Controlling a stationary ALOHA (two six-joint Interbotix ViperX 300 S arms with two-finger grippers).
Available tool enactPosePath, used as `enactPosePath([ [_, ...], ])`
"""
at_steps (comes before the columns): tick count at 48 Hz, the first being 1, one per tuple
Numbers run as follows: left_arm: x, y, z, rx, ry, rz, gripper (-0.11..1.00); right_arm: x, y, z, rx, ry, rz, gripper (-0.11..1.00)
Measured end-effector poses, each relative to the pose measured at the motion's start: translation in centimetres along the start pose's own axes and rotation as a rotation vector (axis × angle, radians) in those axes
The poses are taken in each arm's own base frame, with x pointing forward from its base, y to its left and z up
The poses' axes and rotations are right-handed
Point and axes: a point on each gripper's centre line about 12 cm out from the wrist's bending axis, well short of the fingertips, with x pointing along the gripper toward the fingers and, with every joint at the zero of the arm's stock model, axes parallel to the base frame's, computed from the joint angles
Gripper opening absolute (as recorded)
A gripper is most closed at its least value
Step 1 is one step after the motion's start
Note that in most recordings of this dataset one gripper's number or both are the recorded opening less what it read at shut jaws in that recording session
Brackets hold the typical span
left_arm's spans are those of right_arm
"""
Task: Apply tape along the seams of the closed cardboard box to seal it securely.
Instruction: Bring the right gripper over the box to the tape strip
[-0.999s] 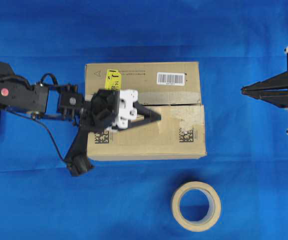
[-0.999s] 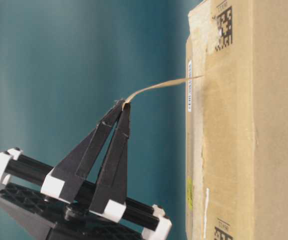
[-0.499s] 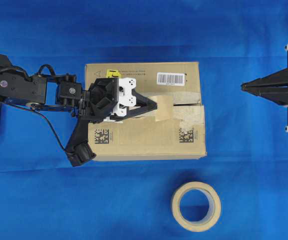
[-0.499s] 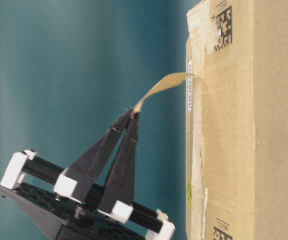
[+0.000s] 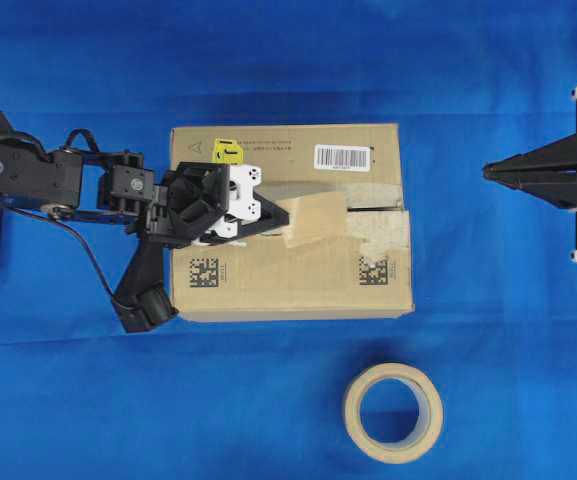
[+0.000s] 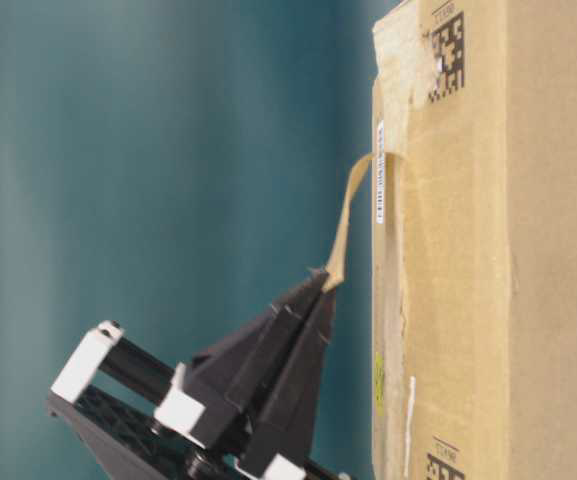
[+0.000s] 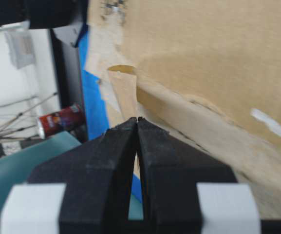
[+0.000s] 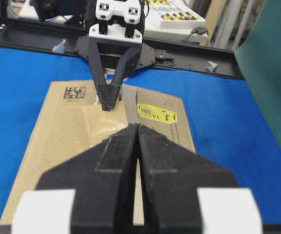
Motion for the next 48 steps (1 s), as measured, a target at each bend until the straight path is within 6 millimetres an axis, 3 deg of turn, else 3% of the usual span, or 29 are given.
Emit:
enactPosePath([
  [30,-0.6,-1.8,-1.1,0.026,0.018,-0.106,0.00,1.2,0.0,-0.6,0.001,-0.008,-0.002,0.02],
  [48,-0.3,-2.1,-1.0,0.032,0.017,-0.116,0.00,5.0,-0.1,-1.2,0.022,0.032,-0.008,0.03],
])
